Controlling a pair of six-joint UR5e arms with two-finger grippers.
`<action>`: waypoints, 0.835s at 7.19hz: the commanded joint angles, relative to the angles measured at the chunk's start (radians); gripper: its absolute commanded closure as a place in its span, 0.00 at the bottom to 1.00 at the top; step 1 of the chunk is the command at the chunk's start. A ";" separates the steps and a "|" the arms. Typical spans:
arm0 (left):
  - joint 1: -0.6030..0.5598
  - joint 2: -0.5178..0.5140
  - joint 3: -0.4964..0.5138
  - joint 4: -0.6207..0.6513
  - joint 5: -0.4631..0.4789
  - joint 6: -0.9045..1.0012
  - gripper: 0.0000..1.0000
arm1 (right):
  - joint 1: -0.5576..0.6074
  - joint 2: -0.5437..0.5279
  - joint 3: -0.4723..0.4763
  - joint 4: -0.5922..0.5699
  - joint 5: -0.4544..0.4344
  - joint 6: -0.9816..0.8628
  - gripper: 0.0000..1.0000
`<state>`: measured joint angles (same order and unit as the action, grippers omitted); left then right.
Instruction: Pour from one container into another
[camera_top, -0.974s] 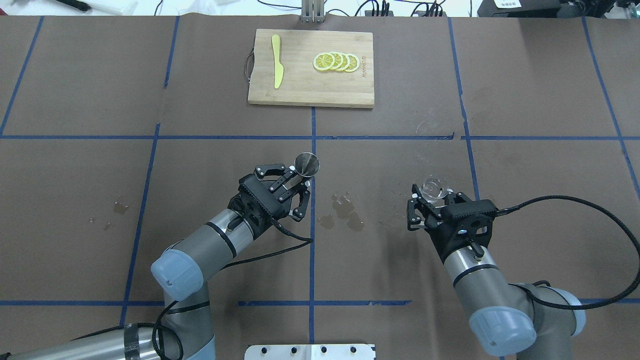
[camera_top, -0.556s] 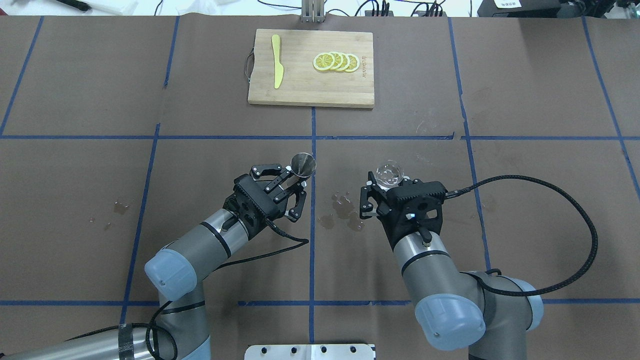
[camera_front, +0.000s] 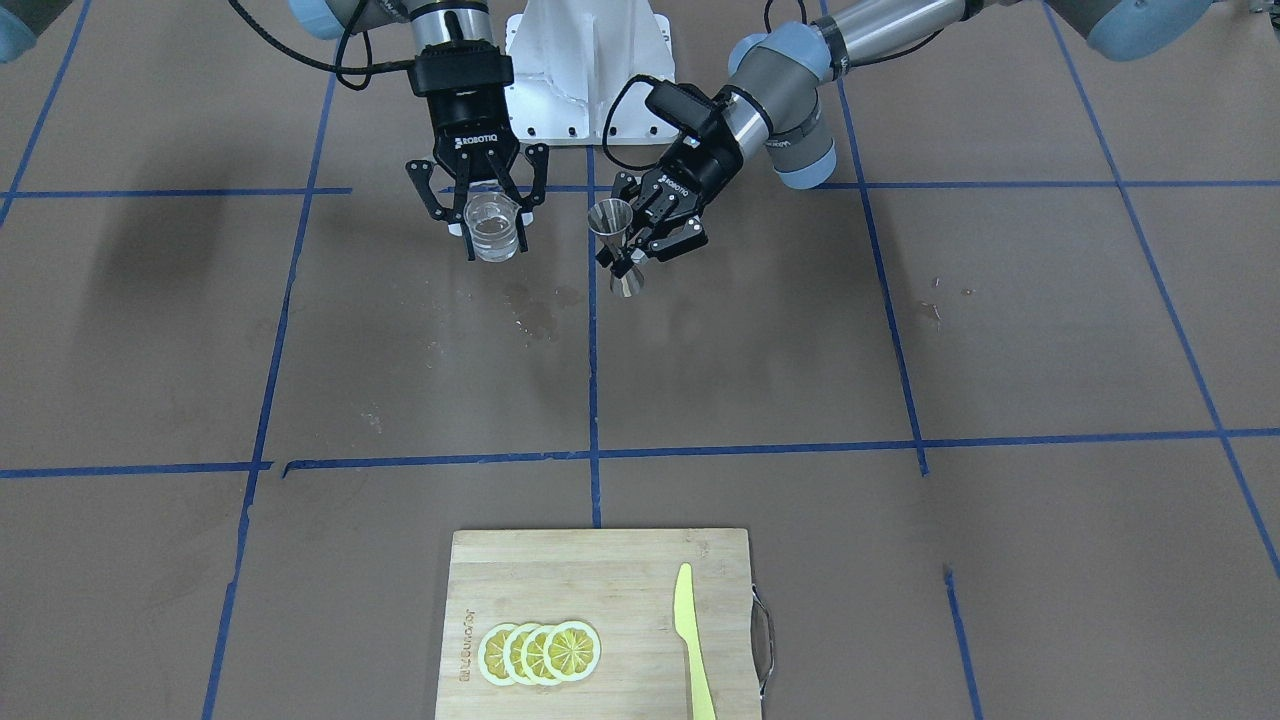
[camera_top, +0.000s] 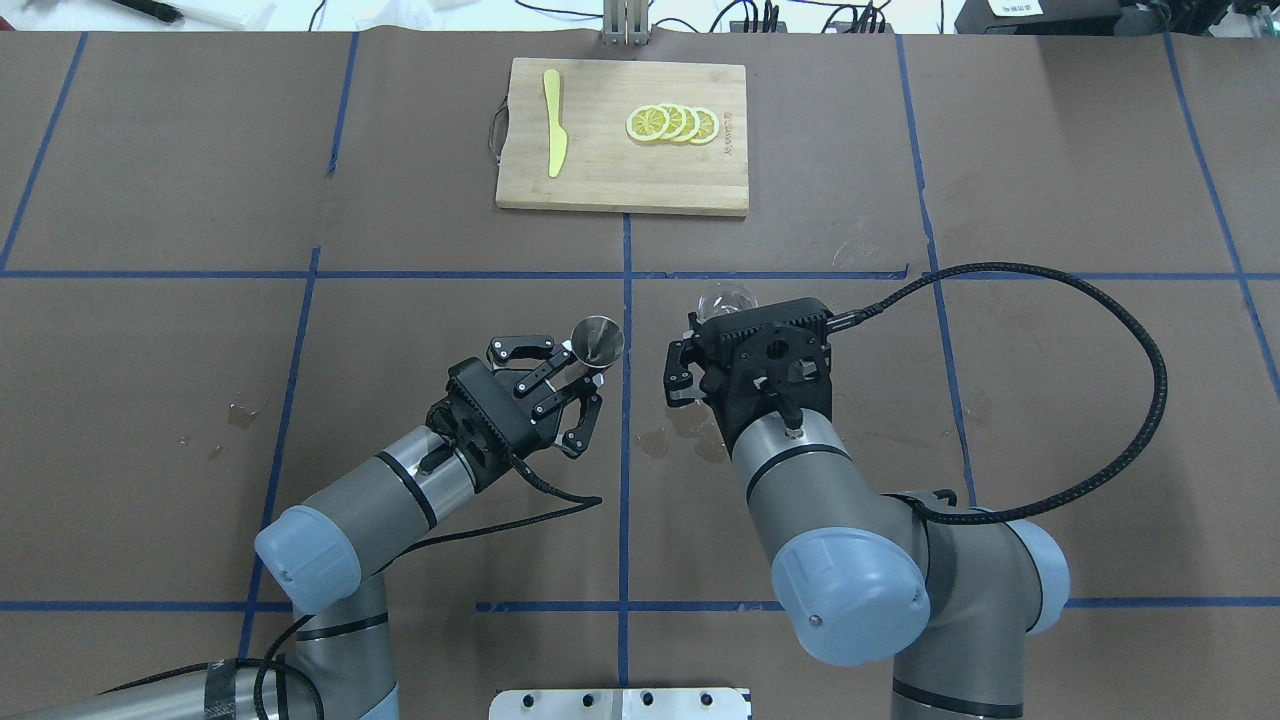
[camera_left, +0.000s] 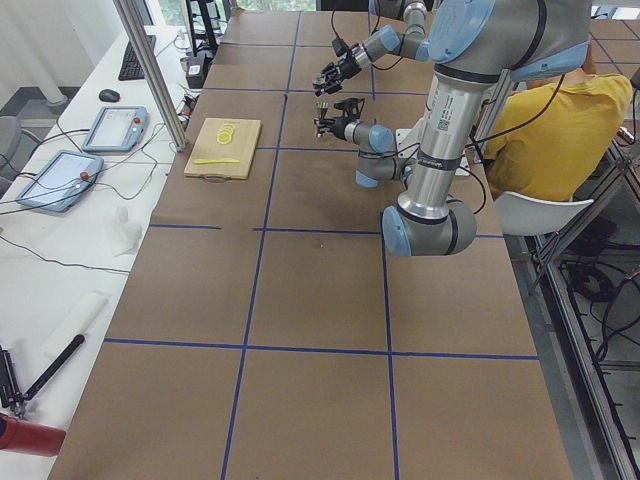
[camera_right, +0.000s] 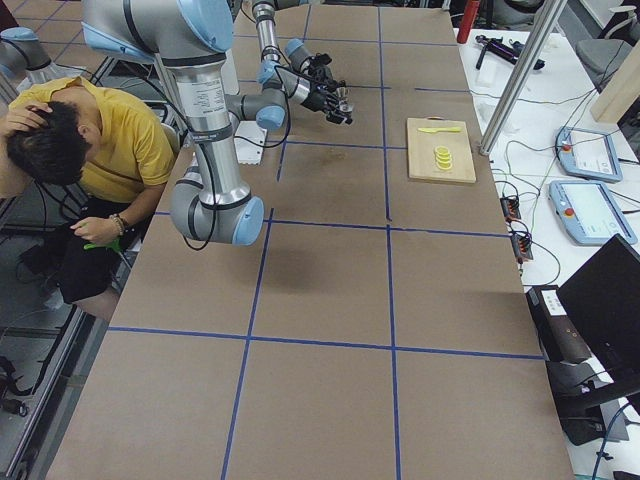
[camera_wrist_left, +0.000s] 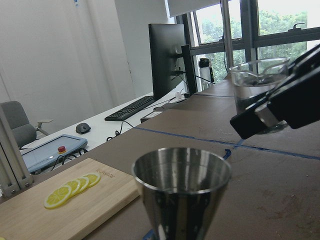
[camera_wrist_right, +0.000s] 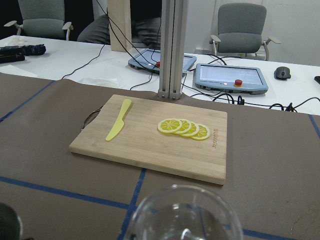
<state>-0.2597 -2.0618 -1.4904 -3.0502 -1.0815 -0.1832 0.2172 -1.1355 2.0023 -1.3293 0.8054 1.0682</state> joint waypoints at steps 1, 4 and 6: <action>0.003 -0.039 0.033 0.013 -0.002 0.001 1.00 | 0.011 0.077 0.001 -0.138 0.005 -0.020 1.00; -0.001 -0.061 0.062 0.022 -0.005 -0.007 1.00 | 0.014 0.121 0.003 -0.185 0.003 -0.066 1.00; -0.004 -0.086 0.091 0.022 -0.005 -0.010 1.00 | 0.014 0.163 0.025 -0.301 0.003 -0.074 1.00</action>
<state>-0.2626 -2.1374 -1.4135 -3.0282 -1.0853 -0.1918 0.2315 -0.9955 2.0131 -1.5664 0.8086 1.0003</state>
